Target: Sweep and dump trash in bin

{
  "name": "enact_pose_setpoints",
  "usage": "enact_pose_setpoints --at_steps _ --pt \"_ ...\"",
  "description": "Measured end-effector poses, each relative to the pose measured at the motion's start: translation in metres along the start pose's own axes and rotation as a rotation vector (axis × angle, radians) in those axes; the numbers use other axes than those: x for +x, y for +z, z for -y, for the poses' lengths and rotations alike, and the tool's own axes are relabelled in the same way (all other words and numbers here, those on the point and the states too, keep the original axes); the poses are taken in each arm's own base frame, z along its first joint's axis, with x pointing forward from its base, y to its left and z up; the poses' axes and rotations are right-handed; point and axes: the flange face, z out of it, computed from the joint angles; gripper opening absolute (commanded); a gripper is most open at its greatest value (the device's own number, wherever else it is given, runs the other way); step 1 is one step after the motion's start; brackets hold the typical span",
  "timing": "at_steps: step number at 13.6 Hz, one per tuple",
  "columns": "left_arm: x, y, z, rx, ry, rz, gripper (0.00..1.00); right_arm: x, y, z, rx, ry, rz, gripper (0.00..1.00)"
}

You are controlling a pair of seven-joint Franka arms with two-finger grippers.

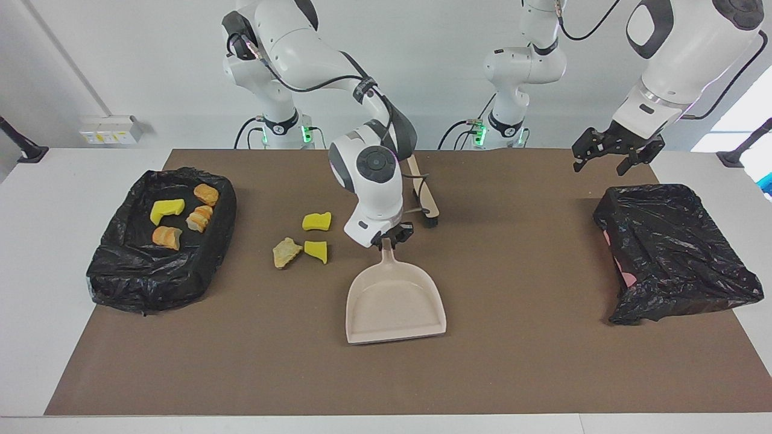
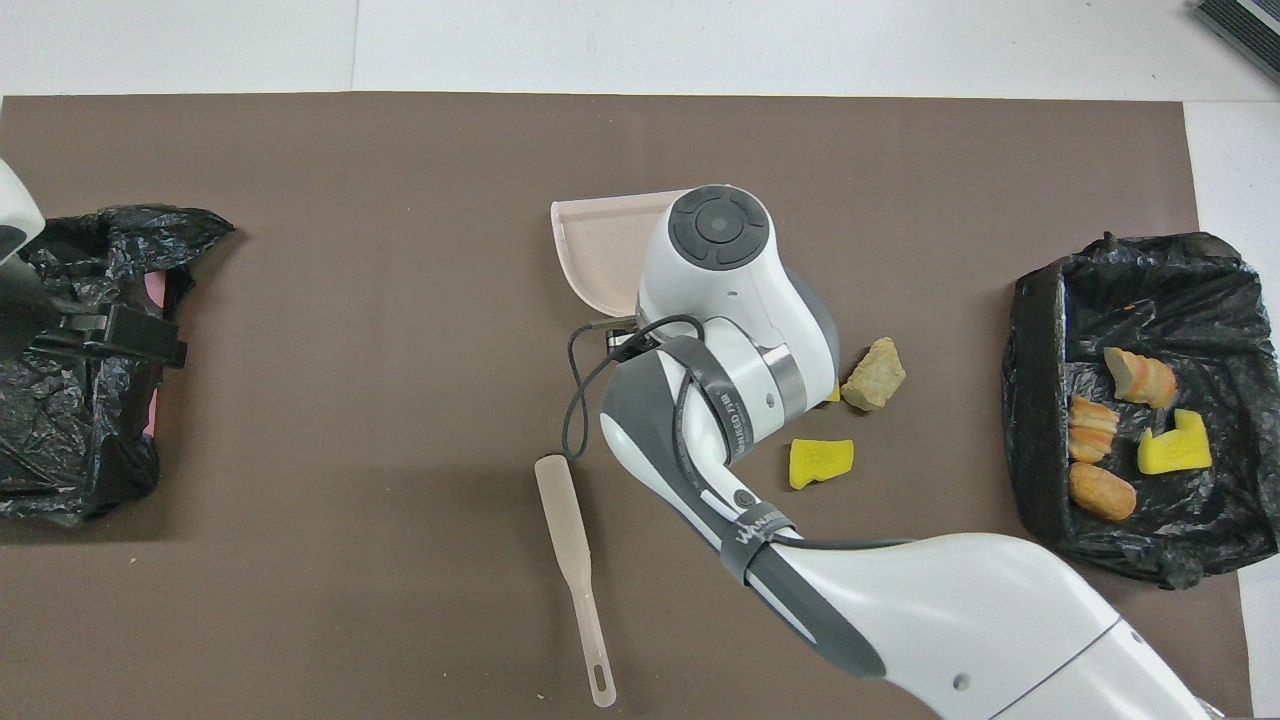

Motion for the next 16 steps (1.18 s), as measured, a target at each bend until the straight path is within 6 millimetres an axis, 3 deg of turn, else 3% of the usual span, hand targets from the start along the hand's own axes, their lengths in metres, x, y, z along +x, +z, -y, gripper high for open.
enact_pose_setpoints --at_steps 3,6,7,8,9,10,11,14,16 --pt "0.001 0.0 -0.005 0.001 0.01 -0.004 1.0 -0.021 -0.005 0.045 0.012 0.004 -0.012 0.0" --pt "0.002 0.0 -0.02 0.003 0.038 -0.011 1.0 -0.029 0.0 0.063 0.029 -0.005 -0.02 0.0" --pt "0.003 0.001 -0.027 0.003 0.05 -0.012 1.0 -0.029 0.004 0.066 0.039 0.008 -0.016 0.08" --pt "0.003 0.002 -0.031 0.004 0.058 -0.012 1.0 -0.028 0.007 0.067 0.057 0.023 -0.004 0.26" --pt "0.004 0.004 -0.034 0.004 0.063 -0.013 1.0 -0.027 0.009 0.067 0.082 0.037 0.003 0.37" --pt "0.005 0.006 -0.037 0.004 0.068 -0.016 1.0 -0.025 0.01 0.066 0.099 0.048 0.003 0.63" --pt "0.006 0.009 -0.041 0.005 0.075 -0.019 1.0 -0.024 0.011 0.065 0.102 0.052 0.002 1.0" --pt "0.012 0.016 -0.05 0.005 0.091 -0.035 1.0 -0.028 0.005 0.067 0.095 0.037 0.009 1.0" --pt "0.016 0.02 -0.055 0.006 0.101 -0.043 1.0 -0.039 -0.015 0.066 0.078 0.011 0.028 1.0"
